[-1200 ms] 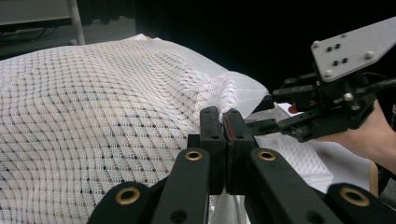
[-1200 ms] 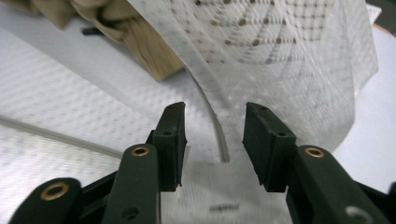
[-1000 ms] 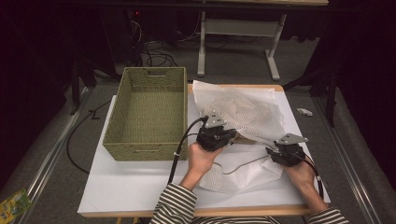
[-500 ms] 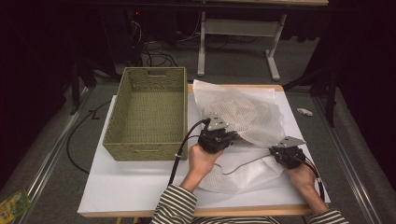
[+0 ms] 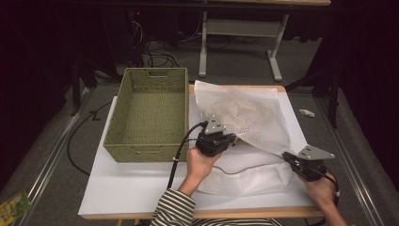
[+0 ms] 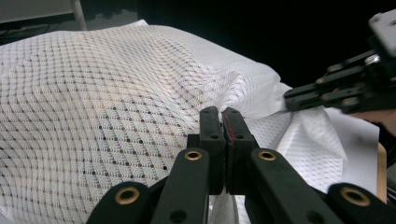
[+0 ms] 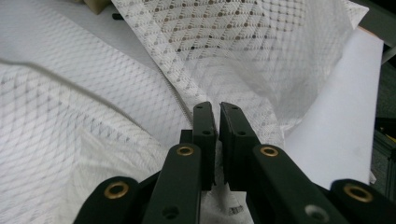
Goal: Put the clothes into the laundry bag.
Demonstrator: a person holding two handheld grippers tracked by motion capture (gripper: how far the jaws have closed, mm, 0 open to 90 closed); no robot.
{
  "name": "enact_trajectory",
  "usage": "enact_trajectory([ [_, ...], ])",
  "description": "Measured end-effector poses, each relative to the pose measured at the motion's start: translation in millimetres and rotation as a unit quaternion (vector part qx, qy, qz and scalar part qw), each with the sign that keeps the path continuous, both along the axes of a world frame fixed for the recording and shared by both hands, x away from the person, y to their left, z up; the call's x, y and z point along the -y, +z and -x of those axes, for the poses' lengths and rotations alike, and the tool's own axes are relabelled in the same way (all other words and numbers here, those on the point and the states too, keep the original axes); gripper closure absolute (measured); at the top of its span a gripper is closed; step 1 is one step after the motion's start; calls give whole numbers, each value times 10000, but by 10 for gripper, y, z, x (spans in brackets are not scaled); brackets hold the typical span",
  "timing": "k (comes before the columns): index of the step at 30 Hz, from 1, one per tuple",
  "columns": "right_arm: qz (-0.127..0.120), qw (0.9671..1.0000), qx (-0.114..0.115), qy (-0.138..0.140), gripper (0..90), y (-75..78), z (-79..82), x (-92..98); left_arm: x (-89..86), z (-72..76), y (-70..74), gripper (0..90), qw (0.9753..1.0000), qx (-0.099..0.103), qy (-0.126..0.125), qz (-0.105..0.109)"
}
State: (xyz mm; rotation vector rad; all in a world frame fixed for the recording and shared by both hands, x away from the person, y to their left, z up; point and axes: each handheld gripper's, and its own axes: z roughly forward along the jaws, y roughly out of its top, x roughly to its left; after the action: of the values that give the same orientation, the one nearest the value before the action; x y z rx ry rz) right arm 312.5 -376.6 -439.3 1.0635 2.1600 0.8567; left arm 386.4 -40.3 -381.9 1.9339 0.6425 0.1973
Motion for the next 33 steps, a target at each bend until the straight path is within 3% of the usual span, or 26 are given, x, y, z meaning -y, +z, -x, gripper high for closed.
enact_trajectory([
  [7, -101, 9999, -8, 61, 858, -14, 186, 98, 8, 74, -99, 883, 9998, -6, -53, -189],
  [20, -136, 9995, -249, 125, 853, -166, 180, 126, -37, 203, -301, 877, 9986, -57, -34, -523],
  [33, -165, 9992, -332, 180, 838, -230, 169, 135, -71, 298, -530, 858, 9968, -126, 55, -787],
])
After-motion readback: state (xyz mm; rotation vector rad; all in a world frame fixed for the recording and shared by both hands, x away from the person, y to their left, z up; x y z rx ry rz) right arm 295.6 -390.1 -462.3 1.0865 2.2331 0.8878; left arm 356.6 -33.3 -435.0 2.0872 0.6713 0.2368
